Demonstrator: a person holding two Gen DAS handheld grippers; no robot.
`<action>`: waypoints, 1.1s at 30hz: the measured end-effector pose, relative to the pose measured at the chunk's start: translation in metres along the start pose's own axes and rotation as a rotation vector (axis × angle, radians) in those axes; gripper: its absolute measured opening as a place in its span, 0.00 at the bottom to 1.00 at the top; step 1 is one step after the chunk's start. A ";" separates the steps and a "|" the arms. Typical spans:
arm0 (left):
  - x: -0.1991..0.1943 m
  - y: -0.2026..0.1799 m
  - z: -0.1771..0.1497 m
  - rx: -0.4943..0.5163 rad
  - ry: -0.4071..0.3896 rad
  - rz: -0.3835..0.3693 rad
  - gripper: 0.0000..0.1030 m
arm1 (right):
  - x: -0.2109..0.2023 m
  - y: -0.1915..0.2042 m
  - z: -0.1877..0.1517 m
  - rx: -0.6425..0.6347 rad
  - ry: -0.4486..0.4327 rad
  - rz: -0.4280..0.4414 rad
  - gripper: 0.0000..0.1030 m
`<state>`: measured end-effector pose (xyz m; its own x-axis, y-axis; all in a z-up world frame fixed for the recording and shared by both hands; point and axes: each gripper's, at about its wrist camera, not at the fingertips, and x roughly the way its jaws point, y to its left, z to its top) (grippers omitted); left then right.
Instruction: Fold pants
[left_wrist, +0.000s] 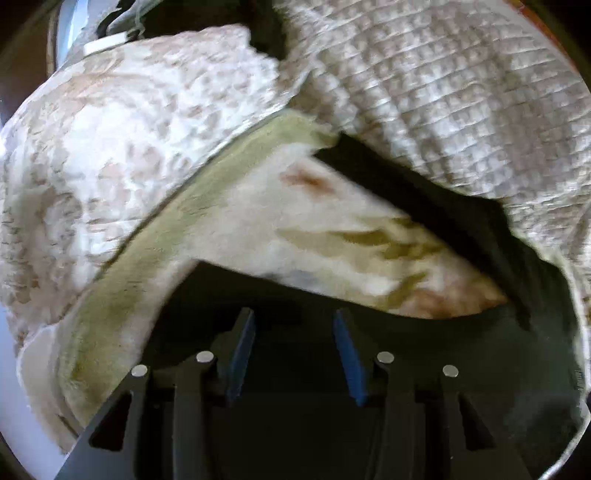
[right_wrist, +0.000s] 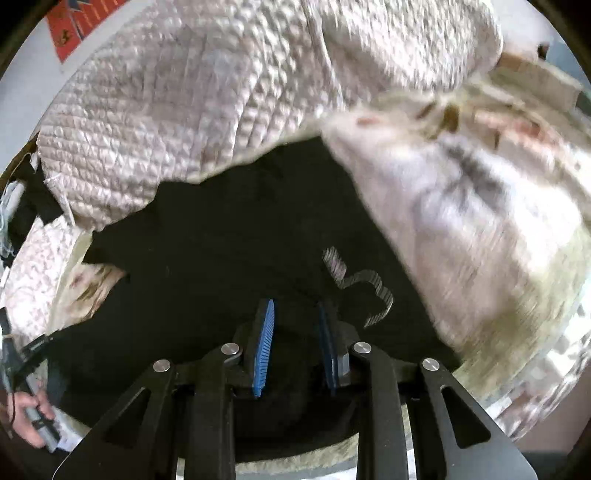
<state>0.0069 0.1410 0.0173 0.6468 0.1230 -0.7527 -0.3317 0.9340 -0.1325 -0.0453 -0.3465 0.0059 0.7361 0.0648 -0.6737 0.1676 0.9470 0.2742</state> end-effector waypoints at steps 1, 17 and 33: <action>-0.005 -0.007 -0.001 0.010 -0.012 -0.027 0.47 | 0.005 -0.003 0.002 0.003 0.011 -0.025 0.28; 0.000 -0.016 -0.002 0.074 0.007 0.070 0.49 | 0.018 0.023 0.013 -0.077 0.022 0.041 0.28; -0.028 -0.053 -0.018 0.147 -0.037 -0.044 0.50 | 0.021 0.069 -0.005 -0.244 0.051 0.162 0.49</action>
<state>-0.0062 0.0822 0.0335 0.6845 0.0906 -0.7233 -0.2001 0.9775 -0.0670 -0.0220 -0.2784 0.0072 0.7053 0.2312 -0.6702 -0.1165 0.9703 0.2122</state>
